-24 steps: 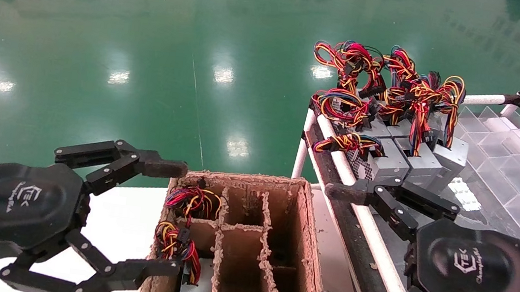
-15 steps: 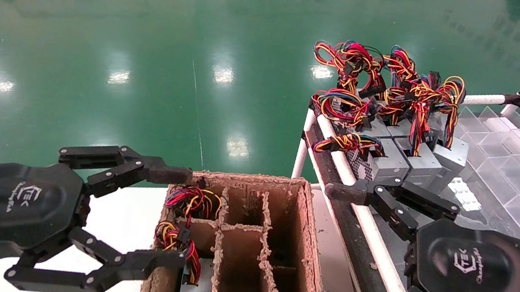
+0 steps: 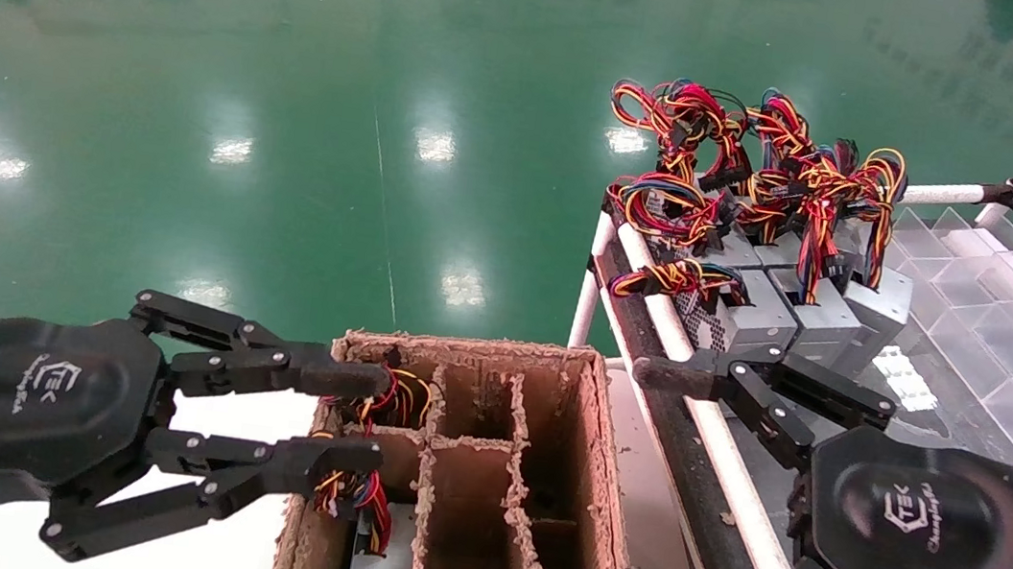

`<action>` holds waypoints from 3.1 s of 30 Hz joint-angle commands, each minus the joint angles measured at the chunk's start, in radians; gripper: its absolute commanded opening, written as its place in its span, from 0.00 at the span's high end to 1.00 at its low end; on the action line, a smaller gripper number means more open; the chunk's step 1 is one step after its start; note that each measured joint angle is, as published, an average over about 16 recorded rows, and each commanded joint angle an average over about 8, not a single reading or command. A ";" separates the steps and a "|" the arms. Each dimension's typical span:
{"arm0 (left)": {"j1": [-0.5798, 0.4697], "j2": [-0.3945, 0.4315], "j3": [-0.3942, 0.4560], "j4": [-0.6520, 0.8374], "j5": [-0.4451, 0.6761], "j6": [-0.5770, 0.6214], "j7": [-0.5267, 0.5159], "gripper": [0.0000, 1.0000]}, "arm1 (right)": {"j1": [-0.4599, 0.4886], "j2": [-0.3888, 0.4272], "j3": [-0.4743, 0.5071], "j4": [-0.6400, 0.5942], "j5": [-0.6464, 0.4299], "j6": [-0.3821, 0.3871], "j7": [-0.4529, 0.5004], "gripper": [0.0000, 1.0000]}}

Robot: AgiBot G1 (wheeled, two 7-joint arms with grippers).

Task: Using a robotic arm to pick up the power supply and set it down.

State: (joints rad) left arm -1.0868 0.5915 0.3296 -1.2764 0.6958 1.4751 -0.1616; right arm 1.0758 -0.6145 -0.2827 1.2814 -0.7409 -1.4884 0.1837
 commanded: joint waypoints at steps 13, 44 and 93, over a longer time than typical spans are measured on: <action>0.000 0.000 0.000 0.000 0.000 0.000 0.000 1.00 | 0.021 -0.051 -0.046 -0.019 -0.107 0.057 -0.015 0.00; -0.001 0.000 0.001 0.001 -0.001 0.000 0.001 0.00 | 0.246 -0.528 -0.340 -0.409 -0.512 0.113 -0.102 0.00; -0.001 -0.001 0.002 0.001 -0.001 -0.001 0.001 0.00 | 0.198 -0.636 -0.384 -0.424 -0.646 0.278 -0.327 1.00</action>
State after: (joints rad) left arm -1.0877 0.5908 0.3320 -1.2759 0.6943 1.4746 -0.1603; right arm 1.2747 -1.2522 -0.6657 0.8532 -1.3849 -1.2095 -0.1456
